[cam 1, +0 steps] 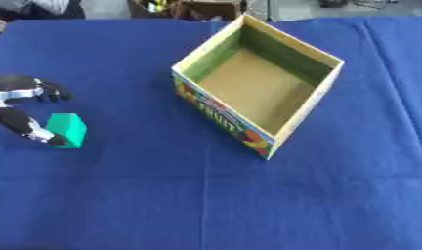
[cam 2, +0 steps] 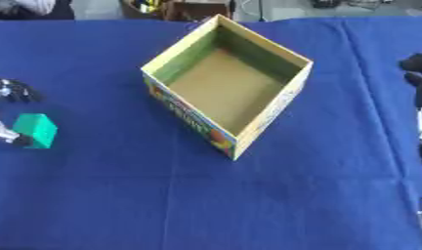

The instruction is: Pick up objects on the table and place them in the box.

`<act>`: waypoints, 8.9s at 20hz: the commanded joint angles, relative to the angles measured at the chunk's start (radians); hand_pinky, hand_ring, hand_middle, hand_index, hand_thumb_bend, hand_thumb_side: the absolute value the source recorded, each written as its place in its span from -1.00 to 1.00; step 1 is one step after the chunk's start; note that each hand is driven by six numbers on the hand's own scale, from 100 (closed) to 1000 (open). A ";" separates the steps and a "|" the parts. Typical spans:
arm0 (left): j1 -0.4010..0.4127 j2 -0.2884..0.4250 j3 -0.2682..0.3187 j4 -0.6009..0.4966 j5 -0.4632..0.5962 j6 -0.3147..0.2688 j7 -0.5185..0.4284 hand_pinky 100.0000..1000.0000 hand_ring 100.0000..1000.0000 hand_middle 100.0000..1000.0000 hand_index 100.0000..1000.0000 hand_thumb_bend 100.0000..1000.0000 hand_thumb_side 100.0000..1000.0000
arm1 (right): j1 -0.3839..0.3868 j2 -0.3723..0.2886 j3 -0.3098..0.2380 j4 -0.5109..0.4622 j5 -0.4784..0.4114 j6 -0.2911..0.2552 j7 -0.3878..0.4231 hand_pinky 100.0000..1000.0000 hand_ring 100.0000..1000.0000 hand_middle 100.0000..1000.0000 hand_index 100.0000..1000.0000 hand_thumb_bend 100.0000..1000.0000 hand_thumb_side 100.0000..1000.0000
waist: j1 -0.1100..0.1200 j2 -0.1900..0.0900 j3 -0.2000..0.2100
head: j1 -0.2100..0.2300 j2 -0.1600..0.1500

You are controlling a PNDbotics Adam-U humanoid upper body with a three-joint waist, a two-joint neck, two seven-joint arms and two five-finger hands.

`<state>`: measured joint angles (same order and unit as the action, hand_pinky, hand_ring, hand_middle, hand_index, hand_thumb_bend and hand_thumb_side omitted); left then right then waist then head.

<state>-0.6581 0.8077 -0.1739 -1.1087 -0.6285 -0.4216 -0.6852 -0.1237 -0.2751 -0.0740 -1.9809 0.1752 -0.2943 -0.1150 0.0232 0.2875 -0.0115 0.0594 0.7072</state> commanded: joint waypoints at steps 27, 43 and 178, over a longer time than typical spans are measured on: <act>0.022 0.042 -0.022 -0.142 -0.260 -0.127 -0.116 0.44 0.61 0.47 0.79 0.23 0.38 | -0.004 0.006 -0.002 -0.019 0.003 -0.008 0.009 0.74 0.79 0.40 0.67 -1.00 0.64 | -0.010 -0.002 0.009 | -0.037 0.005; 0.028 0.047 -0.020 -0.187 -0.242 -0.125 0.013 0.10 0.26 0.28 0.57 -0.30 0.34 | 0.000 0.006 0.000 -0.019 0.002 -0.006 0.017 0.74 0.79 0.40 0.67 -1.00 0.65 | -0.013 -0.005 0.018 | -0.032 0.002; -0.378 -0.475 0.229 -0.184 -0.479 -0.035 0.708 -0.07 0.15 0.21 0.68 -0.51 1.00 | -0.105 0.017 0.013 -0.019 -0.080 -0.001 0.011 0.75 0.79 0.36 0.66 -1.00 0.63 | 0.043 0.047 -0.117 | 0.051 -0.058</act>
<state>-1.0245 0.3076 0.0273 -1.2474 -1.1298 -0.4646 0.0023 -0.2272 -0.2350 -0.0512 -1.9809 0.0949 -0.2950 -0.0951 0.0734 0.3602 -0.1258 0.1201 0.6411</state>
